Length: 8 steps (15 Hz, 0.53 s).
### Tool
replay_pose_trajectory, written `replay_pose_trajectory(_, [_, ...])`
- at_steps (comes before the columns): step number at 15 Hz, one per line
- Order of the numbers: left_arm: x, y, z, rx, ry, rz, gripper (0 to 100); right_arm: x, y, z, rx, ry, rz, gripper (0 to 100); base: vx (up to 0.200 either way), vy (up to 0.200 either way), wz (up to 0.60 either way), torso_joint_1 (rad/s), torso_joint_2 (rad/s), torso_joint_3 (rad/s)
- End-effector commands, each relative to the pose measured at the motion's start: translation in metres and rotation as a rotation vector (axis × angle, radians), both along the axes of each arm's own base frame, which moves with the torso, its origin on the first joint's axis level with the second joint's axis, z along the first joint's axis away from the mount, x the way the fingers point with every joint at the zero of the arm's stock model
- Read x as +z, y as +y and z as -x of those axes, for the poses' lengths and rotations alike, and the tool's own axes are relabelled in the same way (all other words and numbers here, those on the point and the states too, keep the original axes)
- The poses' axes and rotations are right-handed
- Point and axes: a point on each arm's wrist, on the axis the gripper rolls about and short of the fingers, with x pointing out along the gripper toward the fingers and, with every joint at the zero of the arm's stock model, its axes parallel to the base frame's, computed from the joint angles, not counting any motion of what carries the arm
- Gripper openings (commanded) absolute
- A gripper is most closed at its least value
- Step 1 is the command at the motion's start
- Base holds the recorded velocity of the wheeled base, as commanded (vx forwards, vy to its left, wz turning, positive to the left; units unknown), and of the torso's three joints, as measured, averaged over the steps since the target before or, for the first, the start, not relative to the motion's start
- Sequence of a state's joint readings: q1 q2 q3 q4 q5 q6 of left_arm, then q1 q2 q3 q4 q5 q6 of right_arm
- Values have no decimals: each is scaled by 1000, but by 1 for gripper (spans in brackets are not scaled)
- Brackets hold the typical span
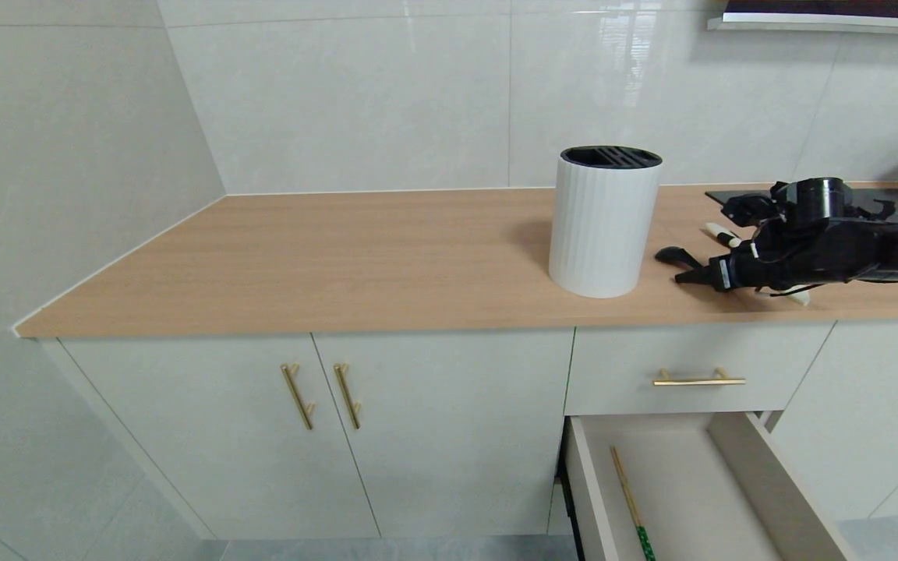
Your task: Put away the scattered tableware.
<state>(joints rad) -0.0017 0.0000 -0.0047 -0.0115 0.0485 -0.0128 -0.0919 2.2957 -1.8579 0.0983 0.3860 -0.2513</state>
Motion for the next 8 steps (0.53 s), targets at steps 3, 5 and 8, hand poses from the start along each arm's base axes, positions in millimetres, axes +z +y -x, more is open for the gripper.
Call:
replay_pose_trajectory(3, [0,0,0,1,-1,1,100,-3,-7,-2,-14,3,-2,0,0,0,0,0,0,0])
replay_pose_trajectory(5, [0,0,0,1,-1,1,100,-4,-8,-3,-15,2,0,0,0,0,0,0,0,0])
replay_pose_trajectory(8, [0,0,0,1,-1,1,100,13,-6,5,-25,-22,-9,0,0,0,0,0,0,0])
